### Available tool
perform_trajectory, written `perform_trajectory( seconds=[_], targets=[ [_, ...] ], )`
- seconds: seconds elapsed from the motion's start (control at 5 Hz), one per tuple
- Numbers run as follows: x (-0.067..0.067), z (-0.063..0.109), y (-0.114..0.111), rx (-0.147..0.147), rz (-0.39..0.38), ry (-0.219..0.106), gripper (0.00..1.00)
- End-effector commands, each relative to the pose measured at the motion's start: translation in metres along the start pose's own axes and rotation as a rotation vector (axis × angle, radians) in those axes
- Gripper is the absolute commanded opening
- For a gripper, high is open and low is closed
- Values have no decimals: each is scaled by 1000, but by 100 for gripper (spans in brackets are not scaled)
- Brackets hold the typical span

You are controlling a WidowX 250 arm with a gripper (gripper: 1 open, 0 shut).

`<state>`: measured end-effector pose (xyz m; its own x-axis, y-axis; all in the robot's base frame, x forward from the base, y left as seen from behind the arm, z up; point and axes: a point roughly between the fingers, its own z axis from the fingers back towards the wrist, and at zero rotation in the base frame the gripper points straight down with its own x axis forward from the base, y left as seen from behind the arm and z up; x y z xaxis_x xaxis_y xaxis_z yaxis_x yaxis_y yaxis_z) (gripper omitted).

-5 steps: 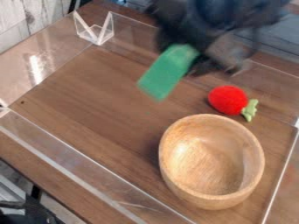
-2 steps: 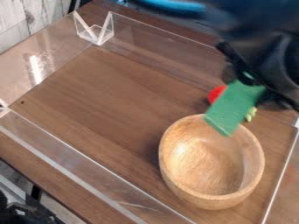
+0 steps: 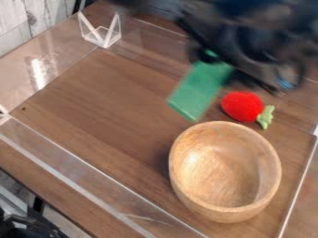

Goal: Remove the green block from the brown bowl and put it on the table

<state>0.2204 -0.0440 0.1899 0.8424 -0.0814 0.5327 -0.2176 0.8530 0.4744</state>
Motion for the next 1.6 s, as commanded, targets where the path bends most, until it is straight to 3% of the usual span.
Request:
perform_trajectory(
  seconds=[0.0,0.2,0.4,0.6,0.8,1.0,1.2,1.4],
  targets=[
    [17,12,-16,-1,50,-50,0],
    [31,23,-53,-17,72,-74,0],
    [29,33,-70,-43,54,-128,0],
    [19,35,-45,-55,24,-166,0],
    [5,31,-27,-25,39,-155,0],
    [-12,8,5,16,63,-134,0],
    [-15,-1,33,23,73,-148,0],
    [-21,-7,33,20,61,-166,0]
  ],
)
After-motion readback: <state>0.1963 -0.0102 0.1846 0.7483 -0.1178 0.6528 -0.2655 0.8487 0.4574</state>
